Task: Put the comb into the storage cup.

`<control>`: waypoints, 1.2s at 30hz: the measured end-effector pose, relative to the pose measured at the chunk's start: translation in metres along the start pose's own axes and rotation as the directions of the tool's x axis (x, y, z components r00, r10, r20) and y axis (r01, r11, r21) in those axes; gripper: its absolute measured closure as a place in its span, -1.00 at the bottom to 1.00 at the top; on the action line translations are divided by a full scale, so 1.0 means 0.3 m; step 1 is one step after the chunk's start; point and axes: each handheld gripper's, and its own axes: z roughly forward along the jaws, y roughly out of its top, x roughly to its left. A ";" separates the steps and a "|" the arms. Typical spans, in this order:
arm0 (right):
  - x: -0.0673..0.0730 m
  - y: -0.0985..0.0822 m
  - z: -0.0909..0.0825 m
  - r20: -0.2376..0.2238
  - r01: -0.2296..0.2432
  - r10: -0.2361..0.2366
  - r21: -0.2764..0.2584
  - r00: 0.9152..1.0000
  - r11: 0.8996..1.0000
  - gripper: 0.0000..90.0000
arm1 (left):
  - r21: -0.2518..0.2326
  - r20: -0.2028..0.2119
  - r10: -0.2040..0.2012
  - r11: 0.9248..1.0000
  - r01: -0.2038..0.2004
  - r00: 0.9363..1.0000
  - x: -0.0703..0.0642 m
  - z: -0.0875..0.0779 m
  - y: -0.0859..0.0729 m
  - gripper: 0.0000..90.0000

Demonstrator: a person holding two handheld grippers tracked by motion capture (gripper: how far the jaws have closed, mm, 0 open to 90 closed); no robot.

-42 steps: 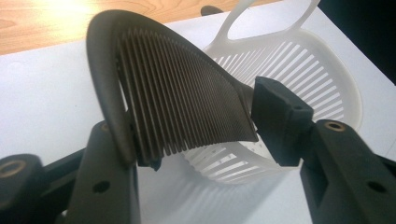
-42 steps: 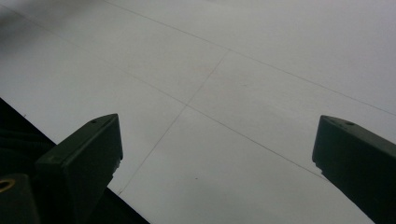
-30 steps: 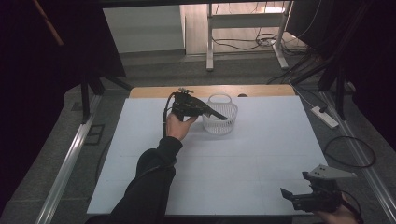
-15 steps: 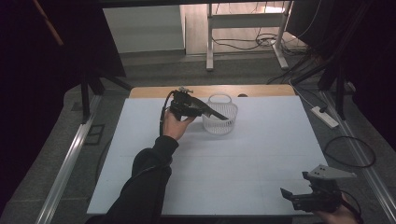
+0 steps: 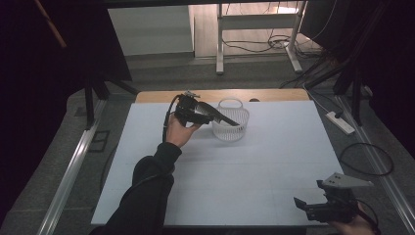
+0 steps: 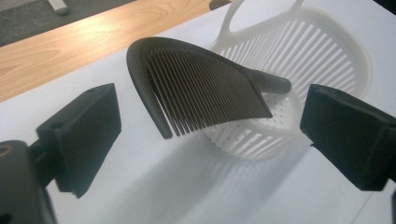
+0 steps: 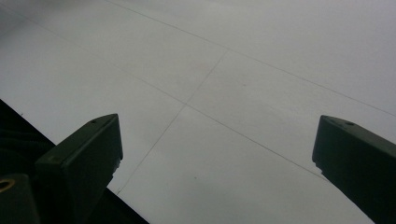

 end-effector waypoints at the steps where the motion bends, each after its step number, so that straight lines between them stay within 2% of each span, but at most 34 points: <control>1: 0.000 0.000 0.000 0.001 0.000 0.000 -0.001 1.000 1.000 -0.95 | 0.003 -0.002 -0.001 1.000 0.001 1.000 0.000 -0.002 -0.001 -0.88; 6: 0.000 0.000 0.000 0.001 0.000 0.000 -0.002 1.000 1.000 -0.95 | 0.015 0.010 0.022 1.000 -0.023 1.000 0.002 -0.016 -0.013 -0.95; 11: 0.000 0.000 0.000 0.001 0.001 -0.001 0.001 1.000 1.000 -0.95 | 0.013 0.021 0.017 1.000 -0.017 1.000 0.008 -0.033 -0.025 -0.97; 29: 0.001 0.001 0.001 0.003 0.000 0.000 0.001 1.000 1.000 -0.95 | 0.013 0.022 0.060 0.998 -0.060 0.998 0.010 -0.083 -0.081 -1.00; 36: 0.000 0.001 0.001 0.005 -0.001 0.001 0.000 1.000 1.000 -0.96 | 0.005 0.024 0.058 0.998 -0.058 0.998 0.012 -0.105 -0.105 -1.00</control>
